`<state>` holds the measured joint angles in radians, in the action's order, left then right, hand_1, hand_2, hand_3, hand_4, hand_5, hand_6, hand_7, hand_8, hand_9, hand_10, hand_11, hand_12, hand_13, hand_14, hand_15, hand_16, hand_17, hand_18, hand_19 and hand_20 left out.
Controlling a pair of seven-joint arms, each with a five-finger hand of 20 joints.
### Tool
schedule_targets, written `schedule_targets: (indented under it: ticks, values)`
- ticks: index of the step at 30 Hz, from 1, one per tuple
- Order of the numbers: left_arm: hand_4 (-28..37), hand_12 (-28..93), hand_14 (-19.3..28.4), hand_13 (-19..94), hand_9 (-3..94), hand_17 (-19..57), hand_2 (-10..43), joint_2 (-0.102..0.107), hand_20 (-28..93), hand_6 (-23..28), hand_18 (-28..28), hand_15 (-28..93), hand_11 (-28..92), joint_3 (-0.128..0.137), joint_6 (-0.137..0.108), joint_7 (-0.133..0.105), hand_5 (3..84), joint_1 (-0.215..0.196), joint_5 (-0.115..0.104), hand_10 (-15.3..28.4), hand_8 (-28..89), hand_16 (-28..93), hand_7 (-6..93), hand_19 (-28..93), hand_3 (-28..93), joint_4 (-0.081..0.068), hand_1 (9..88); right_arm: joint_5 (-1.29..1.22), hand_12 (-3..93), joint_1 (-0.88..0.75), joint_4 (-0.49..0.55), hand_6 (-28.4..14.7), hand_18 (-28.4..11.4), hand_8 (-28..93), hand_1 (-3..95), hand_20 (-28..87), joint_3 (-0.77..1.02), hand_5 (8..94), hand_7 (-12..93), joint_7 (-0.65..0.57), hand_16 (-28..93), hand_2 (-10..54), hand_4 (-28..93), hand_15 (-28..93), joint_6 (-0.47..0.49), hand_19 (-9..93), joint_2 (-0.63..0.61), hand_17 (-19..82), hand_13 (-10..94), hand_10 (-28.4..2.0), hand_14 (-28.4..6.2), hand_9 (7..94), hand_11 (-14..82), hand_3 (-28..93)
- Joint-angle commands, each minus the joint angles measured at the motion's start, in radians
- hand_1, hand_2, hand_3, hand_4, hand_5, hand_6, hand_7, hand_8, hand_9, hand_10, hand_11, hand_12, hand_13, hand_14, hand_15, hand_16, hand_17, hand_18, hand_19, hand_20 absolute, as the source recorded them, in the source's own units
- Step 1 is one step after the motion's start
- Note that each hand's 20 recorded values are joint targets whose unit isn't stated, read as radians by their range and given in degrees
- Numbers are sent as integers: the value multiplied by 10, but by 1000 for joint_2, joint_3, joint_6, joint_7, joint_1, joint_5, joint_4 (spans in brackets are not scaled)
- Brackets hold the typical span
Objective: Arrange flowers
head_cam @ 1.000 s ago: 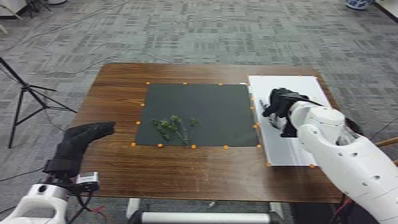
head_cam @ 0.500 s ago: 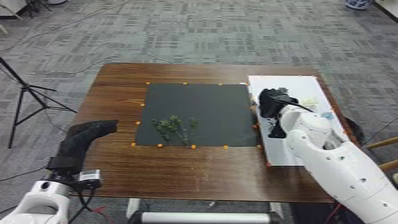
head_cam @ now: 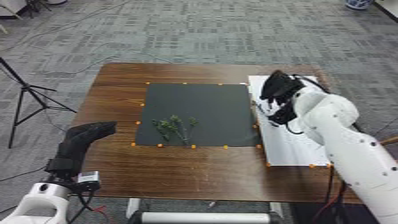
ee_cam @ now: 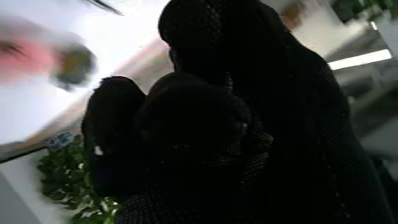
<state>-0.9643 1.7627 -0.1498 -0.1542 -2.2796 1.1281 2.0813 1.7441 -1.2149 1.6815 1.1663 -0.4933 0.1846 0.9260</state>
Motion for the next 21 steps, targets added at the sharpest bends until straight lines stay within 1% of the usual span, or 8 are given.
schedule_targets:
  ticks: [1, 5, 6, 7, 9, 13, 17, 21]
  values:
    - [-278, 115, 171, 402, 530, 39, 2, -5, 165, 7, 131, 137, 186, 2, 8, 6, 562, 2, -6, 145, -89, 14, 134, 103, 679, 7, 231, 115, 318, 41, 41, -66, -45, 255, 679, 386, -17, 686, 344, 37, 224, -95, -33, 607, 9, 901, -23, 751, 937, -121, -11, 901, 374, 514]
    - [-276, 115, 171, 402, 530, 39, 2, -6, 165, 6, 130, 137, 186, 0, 8, 7, 561, 4, -3, 145, -89, 13, 135, 103, 680, 8, 230, 303, 312, 41, 24, -62, -45, 265, 574, 412, -80, 651, 354, 83, 243, -95, -18, 576, 57, 892, -61, 740, 937, -130, -17, 885, 352, 482]
    - [-276, 115, 171, 402, 530, 39, 1, -6, 165, 6, 130, 137, 187, 0, 13, 9, 560, 5, -1, 145, -89, 14, 135, 103, 680, 8, 230, 350, 299, 36, 29, -71, -47, 174, 510, 415, -80, 645, 331, 78, 252, -95, -40, 566, 105, 894, -66, 735, 937, -135, -19, 878, 343, 530]
    - [-277, 115, 171, 402, 530, 39, 1, -5, 165, 6, 130, 137, 187, 2, 17, 11, 560, 6, 3, 145, -90, 14, 135, 103, 680, 8, 230, 378, 280, 34, 31, -84, -50, 11, 424, 418, -84, 627, 310, 77, 268, -95, -57, 547, 142, 896, -72, 726, 937, -147, -24, 860, 308, 571]
    - [-277, 115, 172, 402, 530, 39, 1, -7, 165, 5, 130, 137, 186, 7, 20, 13, 561, 2, 10, 145, -90, 14, 135, 103, 680, 9, 230, 410, 248, 20, 36, -97, -54, -30, 354, 425, -93, 599, 244, 87, 291, -95, -60, 514, 159, 898, -86, 712, 937, -165, -31, 824, 236, 574]
    - [-276, 115, 172, 401, 530, 38, 1, -8, 165, 3, 130, 138, 187, 6, 17, 13, 560, -1, 10, 145, -90, 13, 135, 102, 681, 11, 230, 438, 220, -3, 39, -111, -58, -15, 318, 431, -87, 582, 192, 88, 308, -95, -57, 498, 231, 899, -82, 703, 937, -183, -35, 781, 178, 546]
    - [-275, 115, 171, 402, 530, 38, 1, -11, 165, 0, 131, 137, 187, 4, 31, 17, 562, 4, 25, 145, -91, 13, 138, 102, 680, 9, 231, 452, 206, -32, 36, -125, -59, -6, 296, 435, -76, 565, 152, 86, 319, -95, -59, 489, 265, 898, -69, 697, 937, -204, -38, 751, 145, 513]
    - [-273, 115, 171, 402, 531, 38, -2, -14, 166, -4, 132, 136, 187, 1, 35, 16, 568, 7, 26, 144, -93, 13, 139, 104, 679, 7, 234, 494, 201, -57, 23, -137, -58, 6, 280, 438, -74, 559, 129, 79, 332, -95, -64, 479, 301, 894, -39, 696, 937, -214, -40, 732, 128, 481]
